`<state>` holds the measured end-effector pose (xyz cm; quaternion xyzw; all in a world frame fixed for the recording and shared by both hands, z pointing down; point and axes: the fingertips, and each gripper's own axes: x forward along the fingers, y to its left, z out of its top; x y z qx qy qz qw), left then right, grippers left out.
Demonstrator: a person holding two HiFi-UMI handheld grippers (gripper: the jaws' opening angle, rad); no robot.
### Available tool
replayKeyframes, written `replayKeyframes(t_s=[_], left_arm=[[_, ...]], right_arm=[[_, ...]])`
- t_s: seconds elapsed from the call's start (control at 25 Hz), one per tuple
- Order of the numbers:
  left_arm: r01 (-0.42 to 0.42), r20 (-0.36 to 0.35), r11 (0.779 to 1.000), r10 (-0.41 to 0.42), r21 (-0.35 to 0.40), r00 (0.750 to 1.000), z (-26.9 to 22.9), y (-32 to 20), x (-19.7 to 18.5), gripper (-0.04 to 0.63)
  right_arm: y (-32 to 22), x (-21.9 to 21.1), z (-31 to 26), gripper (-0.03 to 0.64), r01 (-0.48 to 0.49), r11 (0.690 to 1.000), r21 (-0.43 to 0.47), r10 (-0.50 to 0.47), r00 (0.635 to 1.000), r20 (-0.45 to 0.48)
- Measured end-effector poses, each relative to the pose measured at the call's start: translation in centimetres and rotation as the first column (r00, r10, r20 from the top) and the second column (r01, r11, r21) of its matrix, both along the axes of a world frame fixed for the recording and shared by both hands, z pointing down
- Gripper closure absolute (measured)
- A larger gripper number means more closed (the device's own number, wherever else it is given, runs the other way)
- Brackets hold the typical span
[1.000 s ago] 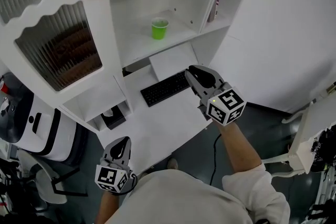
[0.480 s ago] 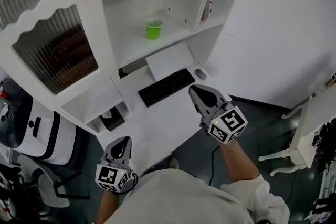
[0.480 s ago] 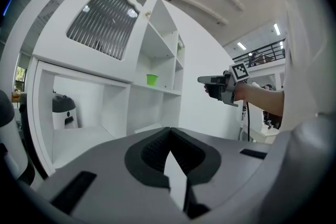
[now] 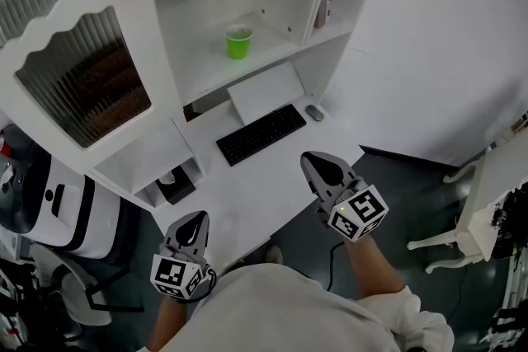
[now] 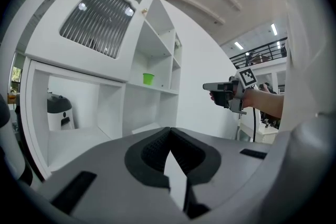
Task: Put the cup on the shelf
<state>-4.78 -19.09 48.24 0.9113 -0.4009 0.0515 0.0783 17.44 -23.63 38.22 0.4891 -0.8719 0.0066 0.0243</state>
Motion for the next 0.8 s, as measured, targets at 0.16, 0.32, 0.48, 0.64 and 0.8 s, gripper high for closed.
replayKeyframes(t_s=[0.16, 0.32, 0.48, 0.64, 0.8], left_arm=[[-0.002, 0.004, 1.0, 0.002, 0.0, 1.0, 0.01, -0.12, 0.12, 0.594], [-0.003, 0.007, 1.0, 0.003, 0.001, 1.0, 0.01, -0.26, 0.14, 0.595], [-0.003, 0.008, 1.0, 0.003, 0.001, 1.0, 0.05, -0.31, 0.11, 0.595], [-0.002, 0.009, 1.0, 0.002, 0.0, 1.0, 0.08, -0.55, 0.04, 0.595], [-0.004, 0.01, 1.0, 0.004, -0.001, 1.0, 0.07, -0.56, 0.31, 0.595]], right_arm=[[0.0, 0.13, 0.04, 0.614, 0.001, 1.0, 0.0, -0.001, 1.0, 0.006], [-0.19, 0.06, 0.12, 0.614, 0.004, 1.0, 0.0, -0.004, 1.0, 0.007], [-0.22, 0.02, 0.12, 0.614, 0.005, 1.0, 0.0, -0.005, 1.0, 0.006], [-0.48, 0.23, 0.19, 0.612, -0.001, 1.0, -0.001, 0.001, 1.0, 0.004], [-0.53, 0.46, 0.06, 0.614, -0.003, 1.0, -0.002, 0.003, 1.0, -0.003]])
